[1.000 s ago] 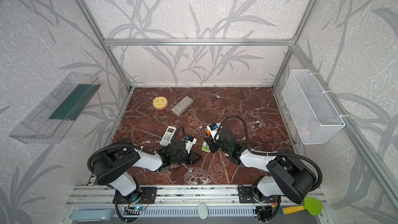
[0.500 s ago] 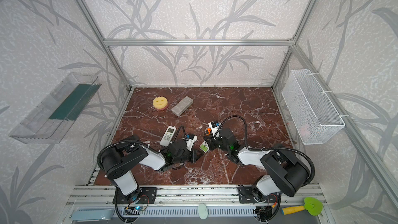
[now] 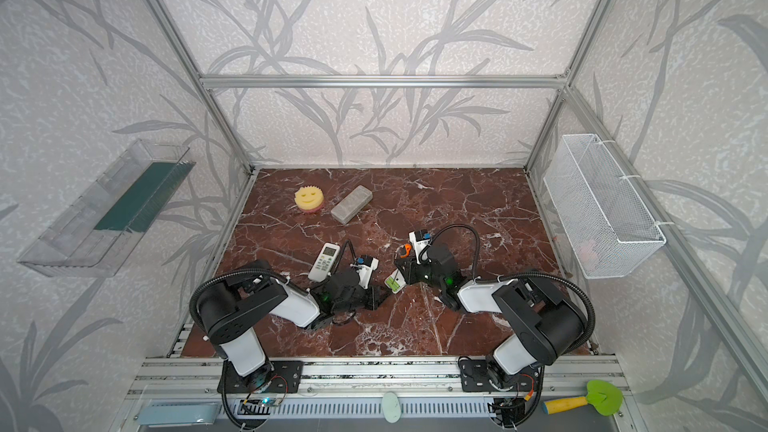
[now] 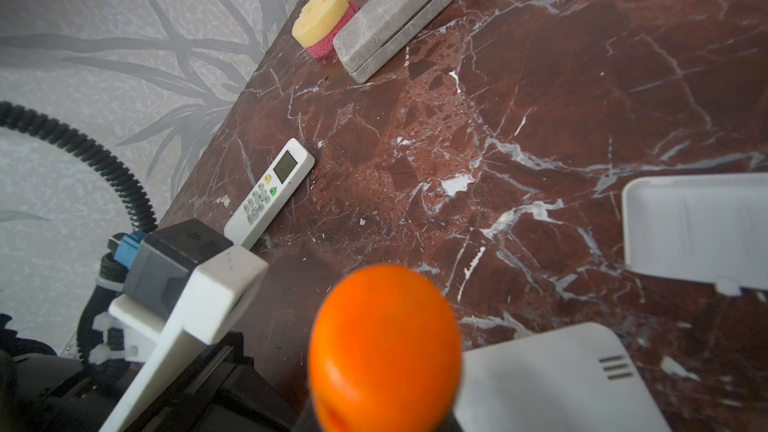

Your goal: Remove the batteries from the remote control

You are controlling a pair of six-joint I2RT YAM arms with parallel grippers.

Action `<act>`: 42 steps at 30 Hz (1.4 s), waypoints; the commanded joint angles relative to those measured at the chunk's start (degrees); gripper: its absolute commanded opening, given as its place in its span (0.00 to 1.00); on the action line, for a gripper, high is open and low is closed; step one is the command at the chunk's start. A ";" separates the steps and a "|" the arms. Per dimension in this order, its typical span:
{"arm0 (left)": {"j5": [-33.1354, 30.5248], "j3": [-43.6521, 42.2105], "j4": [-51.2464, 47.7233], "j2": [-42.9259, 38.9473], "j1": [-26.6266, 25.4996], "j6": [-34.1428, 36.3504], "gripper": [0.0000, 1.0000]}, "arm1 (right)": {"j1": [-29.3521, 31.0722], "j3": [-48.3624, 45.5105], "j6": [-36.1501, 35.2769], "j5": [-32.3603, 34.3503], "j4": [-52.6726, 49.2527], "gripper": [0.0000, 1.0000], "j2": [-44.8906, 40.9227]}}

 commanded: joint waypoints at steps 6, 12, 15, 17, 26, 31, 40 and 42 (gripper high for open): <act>-1.18 -0.48 1.03 1.81 1.24 -1.05 0.07 | -1.03 -3.56 2.91 2.75 -6.08 0.00 4.04; -1.18 -1.51 1.21 2.17 1.42 -1.41 0.07 | -1.65 -3.66 5.37 2.67 -4.09 0.00 4.04; -0.87 -1.53 1.96 2.53 1.72 -1.76 0.07 | -1.70 -3.02 5.42 2.71 -4.92 0.00 4.00; -0.68 -1.36 1.92 2.66 1.75 -1.69 0.07 | -1.70 -2.59 5.17 3.20 -6.39 0.00 3.57; 0.05 -0.78 1.94 2.73 1.88 -1.34 0.07 | -1.69 -0.18 1.14 4.11 -12.59 0.00 -0.66; 0.41 -0.61 1.28 1.72 2.03 -0.85 0.07 | -1.70 2.01 -1.05 5.16 -18.06 0.00 -4.13; 1.42 1.08 -7.29 -5.51 2.25 3.69 0.13 | -1.70 6.31 -2.61 9.88 -32.47 0.00 -15.36; 0.98 2.13 -11.92 -8.18 2.40 5.56 0.14 | -1.70 6.90 -2.96 12.12 -35.86 0.00 -18.26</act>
